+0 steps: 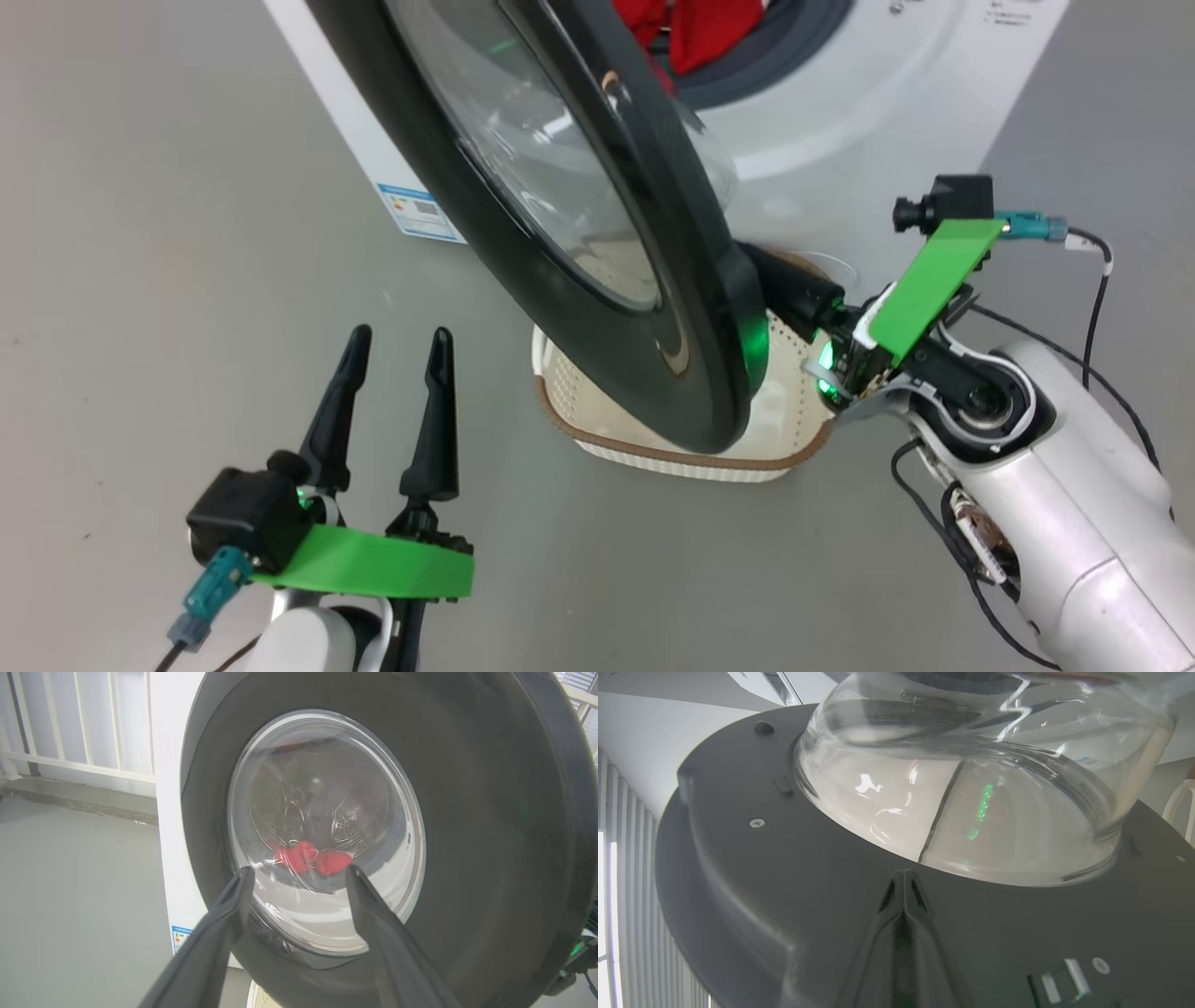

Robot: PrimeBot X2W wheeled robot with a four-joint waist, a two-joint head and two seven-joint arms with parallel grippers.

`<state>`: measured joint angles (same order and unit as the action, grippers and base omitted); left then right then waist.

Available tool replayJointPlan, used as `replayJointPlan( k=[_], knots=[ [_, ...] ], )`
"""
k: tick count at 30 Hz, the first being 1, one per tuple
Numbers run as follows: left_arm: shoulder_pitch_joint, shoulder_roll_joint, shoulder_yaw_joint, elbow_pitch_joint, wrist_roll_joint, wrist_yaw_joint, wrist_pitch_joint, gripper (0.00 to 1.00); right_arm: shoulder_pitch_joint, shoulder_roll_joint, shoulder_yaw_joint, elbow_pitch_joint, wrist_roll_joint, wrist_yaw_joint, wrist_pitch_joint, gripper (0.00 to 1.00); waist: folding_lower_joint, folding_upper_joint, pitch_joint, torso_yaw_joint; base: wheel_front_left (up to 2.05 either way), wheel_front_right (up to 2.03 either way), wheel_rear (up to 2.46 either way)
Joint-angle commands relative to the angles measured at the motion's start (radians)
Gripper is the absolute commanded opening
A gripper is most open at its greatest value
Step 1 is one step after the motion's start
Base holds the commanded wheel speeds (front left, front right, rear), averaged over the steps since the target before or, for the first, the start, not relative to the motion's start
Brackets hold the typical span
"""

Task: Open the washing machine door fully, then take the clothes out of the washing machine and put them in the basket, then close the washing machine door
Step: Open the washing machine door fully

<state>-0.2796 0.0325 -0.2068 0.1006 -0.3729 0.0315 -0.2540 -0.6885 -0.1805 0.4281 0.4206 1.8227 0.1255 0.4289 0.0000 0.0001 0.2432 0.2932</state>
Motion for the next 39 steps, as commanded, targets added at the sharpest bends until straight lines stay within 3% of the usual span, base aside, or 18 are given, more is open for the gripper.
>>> replayJointPlan(
  k=[1, 20, 39],
  knots=[
    [0.008, 0.018, 0.034, -0.023, -0.008, 0.007, -0.008, 1.0, 0.015, 0.013, 0.029, -0.044, 0.014, 0.005, -0.009, 0.0, 0.0, -0.0001, -0.025, 0.028, 0.0, 0.0, 0.0],
    [0.046, 0.018, 0.028, -0.013, -0.014, 0.005, -0.008, 1.0, 0.06, -0.115, 0.243, -0.144, 0.155, 0.005, -0.134, 0.0, 0.0, -0.0001, -0.1, 0.143, 0.0, 0.0, 0.0],
    [0.054, 0.018, 0.021, -0.005, -0.026, 0.003, -0.008, 1.0, -0.02, -0.217, 0.505, -0.243, 0.33, 0.005, -0.286, 0.0, 0.0, -0.0001, -0.114, 0.22, 0.0, 0.0, 0.0]
  ],
)
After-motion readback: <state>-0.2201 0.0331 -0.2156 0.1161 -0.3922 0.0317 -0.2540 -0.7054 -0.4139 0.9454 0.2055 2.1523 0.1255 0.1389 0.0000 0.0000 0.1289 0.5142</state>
